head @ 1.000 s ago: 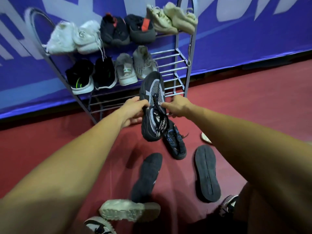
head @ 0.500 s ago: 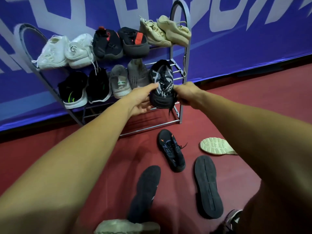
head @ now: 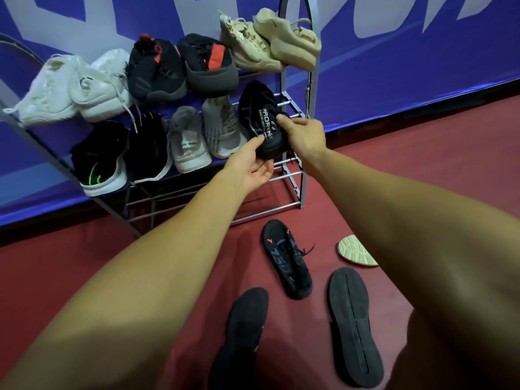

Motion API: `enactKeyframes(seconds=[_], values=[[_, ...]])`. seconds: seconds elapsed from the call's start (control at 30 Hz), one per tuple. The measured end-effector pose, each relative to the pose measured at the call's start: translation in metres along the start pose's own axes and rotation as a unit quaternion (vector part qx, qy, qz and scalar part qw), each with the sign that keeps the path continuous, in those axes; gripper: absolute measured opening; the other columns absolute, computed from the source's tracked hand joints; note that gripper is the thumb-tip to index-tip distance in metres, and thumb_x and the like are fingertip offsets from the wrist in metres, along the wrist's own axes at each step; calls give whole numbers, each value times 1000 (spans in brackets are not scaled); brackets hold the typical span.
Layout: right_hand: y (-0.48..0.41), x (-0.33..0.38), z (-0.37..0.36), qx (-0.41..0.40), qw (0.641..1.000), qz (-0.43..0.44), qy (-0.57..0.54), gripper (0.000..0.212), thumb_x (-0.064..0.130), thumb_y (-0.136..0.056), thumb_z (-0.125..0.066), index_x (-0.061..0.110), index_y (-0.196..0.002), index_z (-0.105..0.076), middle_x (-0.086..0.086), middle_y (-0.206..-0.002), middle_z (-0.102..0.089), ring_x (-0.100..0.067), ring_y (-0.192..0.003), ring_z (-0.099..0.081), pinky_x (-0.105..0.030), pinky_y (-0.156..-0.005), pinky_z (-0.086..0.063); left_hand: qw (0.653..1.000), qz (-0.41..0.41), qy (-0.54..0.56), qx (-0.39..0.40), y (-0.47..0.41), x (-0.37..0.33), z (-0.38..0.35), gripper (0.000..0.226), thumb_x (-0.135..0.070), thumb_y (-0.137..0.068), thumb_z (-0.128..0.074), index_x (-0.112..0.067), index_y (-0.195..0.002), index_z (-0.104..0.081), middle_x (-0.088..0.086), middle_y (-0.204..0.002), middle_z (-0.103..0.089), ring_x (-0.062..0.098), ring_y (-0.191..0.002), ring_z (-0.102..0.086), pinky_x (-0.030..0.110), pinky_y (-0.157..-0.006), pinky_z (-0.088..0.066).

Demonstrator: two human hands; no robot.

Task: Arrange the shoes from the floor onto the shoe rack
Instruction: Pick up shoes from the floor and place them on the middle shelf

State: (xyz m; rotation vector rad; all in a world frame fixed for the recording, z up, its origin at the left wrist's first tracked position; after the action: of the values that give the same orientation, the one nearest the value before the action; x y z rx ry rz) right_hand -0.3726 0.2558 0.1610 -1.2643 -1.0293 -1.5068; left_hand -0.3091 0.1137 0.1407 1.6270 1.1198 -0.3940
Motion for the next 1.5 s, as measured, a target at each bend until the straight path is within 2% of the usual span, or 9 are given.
enactKeyframes(seconds=[0.1,0.23,0.33,0.6,0.77,0.93,1.1,1.23,1.5], values=[[-5,-13,-6,7,1000,-18,-9,64,65,-55,-72,16,-95,-75,-2,-93,-77,-21,-92,-71,-40,-92,-55,1000,-2,19,-17,-11,-1,-1,16,-26,-89,-69,-15,-91,-59,8,-89,-62,17,-85,-54,24,-82,-47],[0,-41,-1,-23,992,-122,-32,86,73,-45,-70,8,-102,-67,-11,-92,-71,-27,-79,-65,-36,-72,-52,997,-24,48,-53,-23,3,-6,31,-25,-84,-72,-16,-112,-60,5,-90,-65,14,-74,-57,21,-59,-47],[-3,-48,-7,-6,989,-148,-29,60,65,-63,-74,9,-81,-66,-8,-71,-67,-19,-55,-54,-30,-56,-41,994,-46,59,-84,-29,8,-13,33,-27,-85,-72,-18,-113,-57,3,-86,-63,12,-63,-53,20,-52,-43],[-13,-63,-31,1,988,-144,-58,71,60,-63,-68,2,-104,-67,-14,-94,-73,-31,-86,-70,-42,-76,-58,988,-57,81,-115,-44,13,4,37,-28,-78,-80,-20,-101,-52,4,-92,-64,11,-65,-55,22,-51,-42],[-17,-64,-33,10,988,-146,-53,58,56,-74,-68,3,-98,-68,-10,-82,-73,-28,-80,-69,-42,-75,-55,997,-31,27,-71,-40,14,5,46,-31,-83,-75,-21,-125,-59,-3,-103,-67,8,-82,-62,26,-58,-43],[-10,-56,-34,34,985,-164,-41,46,53,-89,-63,7,-87,-63,-5,-62,-60,-21,-57,-55,-37,-64,-48,996,-29,-49,-71,-30,13,23,40,-33,-81,-75,-20,-117,-63,-7,-92,-66,7,-77,-62,25,-63,-42],[2,-42,-35,99,984,-79,125,51,58,-84,-60,7,-88,-61,-13,-82,-63,-31,-82,-64,-44,-79,-52,973,-112,-166,-112,-20,-3,51,11,-26,-84,-72,-23,-81,-63,-7,-79,-64,4,-62,-56,20,-53,-37],[33,-32,-39,191,950,-15,247,45,44,-91,-62,1,-103,-67,-15,-86,-62,-36,-87,-67,-43,-80,-55,954,-122,-245,-124,-4,-1,73,13,-28,-85,-70,-22,-77,-63,-7,-75,-63,6,-63,-55,22,-56,-36],[128,-100,-46,259,881,-34,395,40,46,-92,-60,6,-87,-62,-21,-97,-68,-35,-94,-65,-31,-73,-44,861,-150,-474,-109,29,31,99,14,-27,-74,-78,-17,-68,-70,6,-78,-71,21,-80,-64,30,-71,-48]])
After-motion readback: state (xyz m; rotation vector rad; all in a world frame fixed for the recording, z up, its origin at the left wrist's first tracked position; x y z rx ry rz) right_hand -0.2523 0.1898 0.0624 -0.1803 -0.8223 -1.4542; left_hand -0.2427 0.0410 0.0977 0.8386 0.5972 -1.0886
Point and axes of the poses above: each hand's wrist, its own y-axis away from the middle knuckle, its own z-axis out of the back of the hand, x = y × z, the point moved 8 cm from there along -y, towards the middle knuckle
